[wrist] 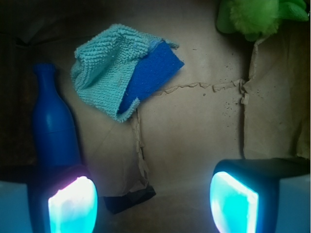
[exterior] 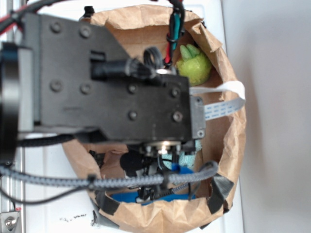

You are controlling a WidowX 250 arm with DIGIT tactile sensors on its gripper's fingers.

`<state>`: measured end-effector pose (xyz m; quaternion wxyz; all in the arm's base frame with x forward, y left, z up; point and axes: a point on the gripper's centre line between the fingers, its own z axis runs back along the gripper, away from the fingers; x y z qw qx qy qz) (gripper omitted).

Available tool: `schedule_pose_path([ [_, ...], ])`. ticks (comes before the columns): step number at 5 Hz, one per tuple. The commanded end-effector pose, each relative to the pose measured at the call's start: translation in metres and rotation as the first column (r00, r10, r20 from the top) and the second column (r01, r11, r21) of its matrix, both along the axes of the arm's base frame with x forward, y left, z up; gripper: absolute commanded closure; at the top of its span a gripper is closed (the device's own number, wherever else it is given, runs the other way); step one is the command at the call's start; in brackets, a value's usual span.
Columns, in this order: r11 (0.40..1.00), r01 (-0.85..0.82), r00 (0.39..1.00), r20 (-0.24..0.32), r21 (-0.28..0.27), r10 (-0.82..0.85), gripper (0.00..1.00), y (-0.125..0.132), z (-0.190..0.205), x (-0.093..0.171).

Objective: Grab the blue bottle.

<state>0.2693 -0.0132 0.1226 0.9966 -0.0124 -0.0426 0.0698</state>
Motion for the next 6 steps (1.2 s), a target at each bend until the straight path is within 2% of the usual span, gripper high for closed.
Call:
schedule_pose_path([
  [1, 1.0, 0.017, 0.999, 0.042, 0.001, -0.017, 0.0, -0.003, 0.011, 0.006],
  [2, 1.0, 0.017, 0.999, 0.042, 0.001, -0.017, 0.0, -0.003, 0.011, 0.006],
  [3, 0.998, 0.047, 0.998, 0.033, -0.041, -0.045, 0.0, -0.006, -0.01, 0.005],
  [4, 0.994, 0.084, 0.996, 0.045, -0.076, -0.08, 0.0, -0.011, -0.025, -0.008],
  [5, 0.993, 0.098, 0.993, 0.069, -0.065, -0.094, 0.0, -0.022, -0.035, -0.016],
  [6, 0.983, 0.103, 0.993, 0.079, -0.15, -0.092, 0.0, -0.029, -0.03, -0.015],
])
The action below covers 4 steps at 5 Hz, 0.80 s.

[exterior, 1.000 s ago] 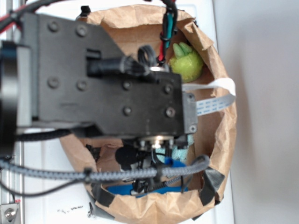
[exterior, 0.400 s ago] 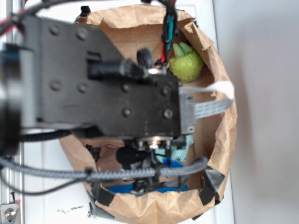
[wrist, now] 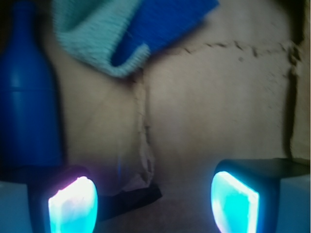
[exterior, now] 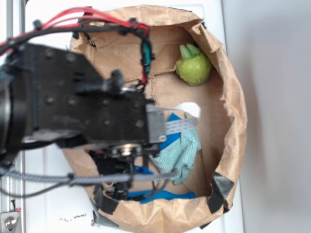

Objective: Grab the blue bottle.

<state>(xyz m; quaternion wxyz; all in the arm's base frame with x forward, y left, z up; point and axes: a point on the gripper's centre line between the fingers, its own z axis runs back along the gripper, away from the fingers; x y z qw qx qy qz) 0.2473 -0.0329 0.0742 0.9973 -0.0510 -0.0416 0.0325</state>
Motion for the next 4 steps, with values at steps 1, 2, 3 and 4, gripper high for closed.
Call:
schedule_pose_path([
  [1, 0.991, -0.002, 0.997, 0.072, -0.137, 0.012, 0.0, -0.018, 0.025, 0.014],
  [2, 0.987, -0.012, 0.998, 0.061, -0.158, 0.022, 0.0, -0.028, 0.022, 0.021],
  [3, 0.986, -0.032, 0.998, 0.053, -0.162, 0.041, 0.0, -0.038, 0.006, 0.03],
  [4, 0.991, -0.035, 0.998, 0.042, -0.126, 0.04, 0.0, -0.048, -0.005, 0.028],
])
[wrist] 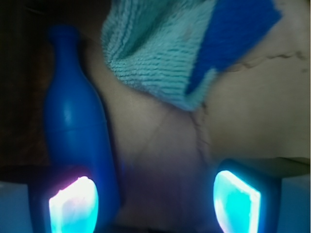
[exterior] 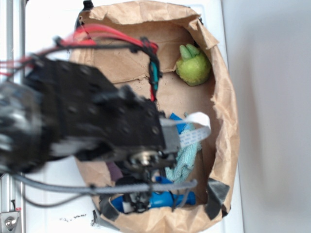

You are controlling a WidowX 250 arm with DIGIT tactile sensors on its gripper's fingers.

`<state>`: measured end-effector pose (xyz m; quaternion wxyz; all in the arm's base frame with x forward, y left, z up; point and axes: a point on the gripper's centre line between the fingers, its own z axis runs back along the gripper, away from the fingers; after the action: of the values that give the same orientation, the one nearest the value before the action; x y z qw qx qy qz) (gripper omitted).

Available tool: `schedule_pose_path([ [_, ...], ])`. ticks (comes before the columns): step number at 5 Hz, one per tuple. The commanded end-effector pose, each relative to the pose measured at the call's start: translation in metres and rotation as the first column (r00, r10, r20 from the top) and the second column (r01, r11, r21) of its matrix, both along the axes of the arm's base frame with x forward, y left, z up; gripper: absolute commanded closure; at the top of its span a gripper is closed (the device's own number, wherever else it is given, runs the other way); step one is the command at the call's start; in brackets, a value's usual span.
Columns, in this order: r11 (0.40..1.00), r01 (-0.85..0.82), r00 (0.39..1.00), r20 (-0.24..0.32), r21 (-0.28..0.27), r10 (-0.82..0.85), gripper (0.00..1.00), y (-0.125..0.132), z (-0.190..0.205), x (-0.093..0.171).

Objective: Grab the blue bottle.

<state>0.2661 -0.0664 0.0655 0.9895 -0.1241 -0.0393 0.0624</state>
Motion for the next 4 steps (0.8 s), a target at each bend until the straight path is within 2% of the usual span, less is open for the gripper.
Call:
schedule_pose_path([
  [1, 0.999, 0.028, 0.999, 0.033, 0.021, -0.028, 0.0, -0.023, 0.002, 0.004],
  [2, 0.999, 0.046, 0.999, 0.024, -0.014, -0.045, 0.0, -0.028, 0.001, -0.002],
  [3, 0.999, 0.037, 0.999, 0.03, -0.023, -0.037, 0.0, -0.031, -0.009, -0.004],
  [4, 0.999, 0.016, 0.999, 0.033, -0.042, -0.014, 0.0, -0.025, -0.01, -0.004],
])
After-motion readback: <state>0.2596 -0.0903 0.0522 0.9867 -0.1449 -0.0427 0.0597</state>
